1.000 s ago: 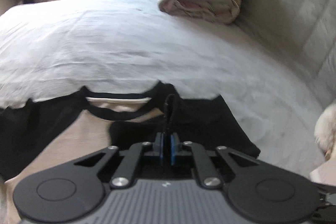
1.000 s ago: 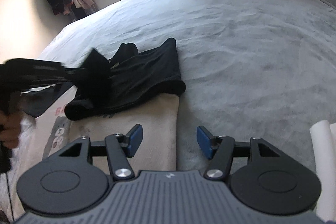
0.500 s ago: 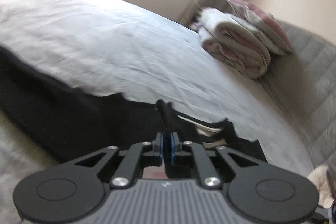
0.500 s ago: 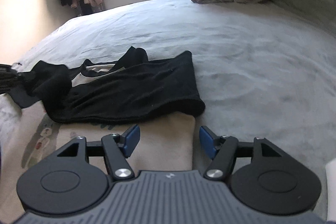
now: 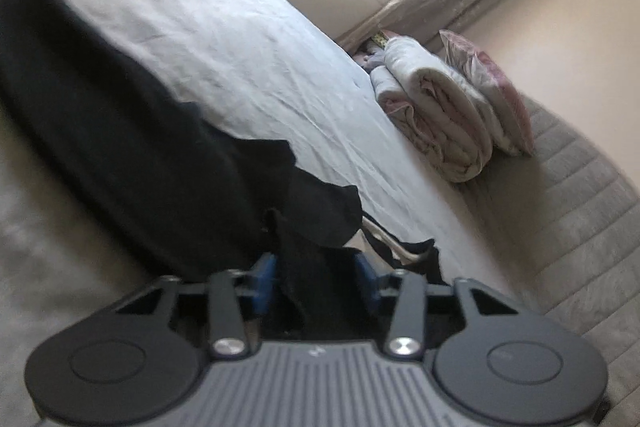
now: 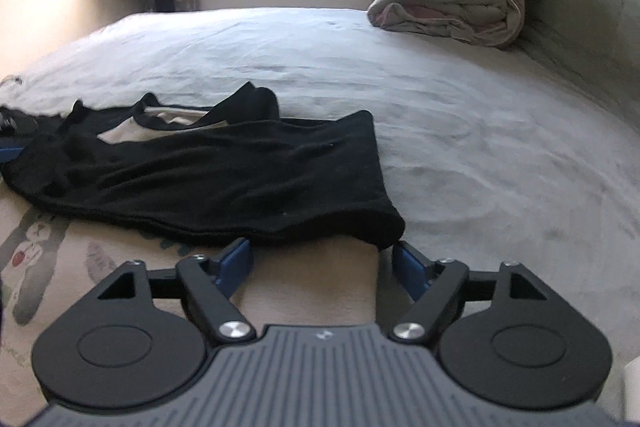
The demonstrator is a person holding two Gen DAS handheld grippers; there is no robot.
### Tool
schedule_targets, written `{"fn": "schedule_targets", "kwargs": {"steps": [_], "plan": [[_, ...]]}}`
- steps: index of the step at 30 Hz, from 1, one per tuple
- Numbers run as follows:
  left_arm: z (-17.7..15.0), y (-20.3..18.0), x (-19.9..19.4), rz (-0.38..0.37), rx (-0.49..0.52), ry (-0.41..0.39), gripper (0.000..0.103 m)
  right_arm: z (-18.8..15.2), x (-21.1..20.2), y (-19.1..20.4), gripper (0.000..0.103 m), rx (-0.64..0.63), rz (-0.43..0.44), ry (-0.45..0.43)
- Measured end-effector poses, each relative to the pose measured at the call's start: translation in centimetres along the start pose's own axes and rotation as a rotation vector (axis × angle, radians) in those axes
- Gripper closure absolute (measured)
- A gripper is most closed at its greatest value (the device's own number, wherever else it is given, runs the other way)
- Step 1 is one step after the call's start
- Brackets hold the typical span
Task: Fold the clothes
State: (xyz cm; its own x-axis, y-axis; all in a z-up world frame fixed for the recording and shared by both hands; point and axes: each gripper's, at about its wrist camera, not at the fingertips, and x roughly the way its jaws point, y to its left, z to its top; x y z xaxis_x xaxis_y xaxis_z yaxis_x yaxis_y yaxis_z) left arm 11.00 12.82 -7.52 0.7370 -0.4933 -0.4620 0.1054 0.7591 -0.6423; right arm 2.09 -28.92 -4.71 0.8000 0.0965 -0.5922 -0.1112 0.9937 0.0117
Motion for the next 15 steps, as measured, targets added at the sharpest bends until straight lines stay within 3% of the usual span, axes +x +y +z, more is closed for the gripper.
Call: {"fn": "schedule_targets", "kwargs": {"steps": [1, 2, 5, 10, 15], "plan": [[0.0, -0.7, 0.5, 0.023, 0.035, -0.002, 0.097, 0.0, 0.0, -0.2, 0.022, 0.013, 0.001, -0.004], [0.0, -1.3, 0.8, 0.043, 0.063, -0.01, 0.098, 0.0, 0.0, -0.4, 0.022, 0.023, 0.0, -0.006], [0.4, -2.5, 1.0, 0.08, 0.104, -0.062, 0.098, 0.2, 0.1, -0.8, 0.022, 0.038, -0.019, -0.007], [1.7, -2.5, -2.0, 0.086, 0.124, -0.166, 0.099, 0.4, 0.2, -0.1, 0.022, -0.058, -0.079, -0.023], [2.5, -1.4, -2.5, 0.127, 0.103, -0.191, 0.099, 0.6, 0.4, 0.6, 0.022, -0.177, -0.179, -0.069]]}}
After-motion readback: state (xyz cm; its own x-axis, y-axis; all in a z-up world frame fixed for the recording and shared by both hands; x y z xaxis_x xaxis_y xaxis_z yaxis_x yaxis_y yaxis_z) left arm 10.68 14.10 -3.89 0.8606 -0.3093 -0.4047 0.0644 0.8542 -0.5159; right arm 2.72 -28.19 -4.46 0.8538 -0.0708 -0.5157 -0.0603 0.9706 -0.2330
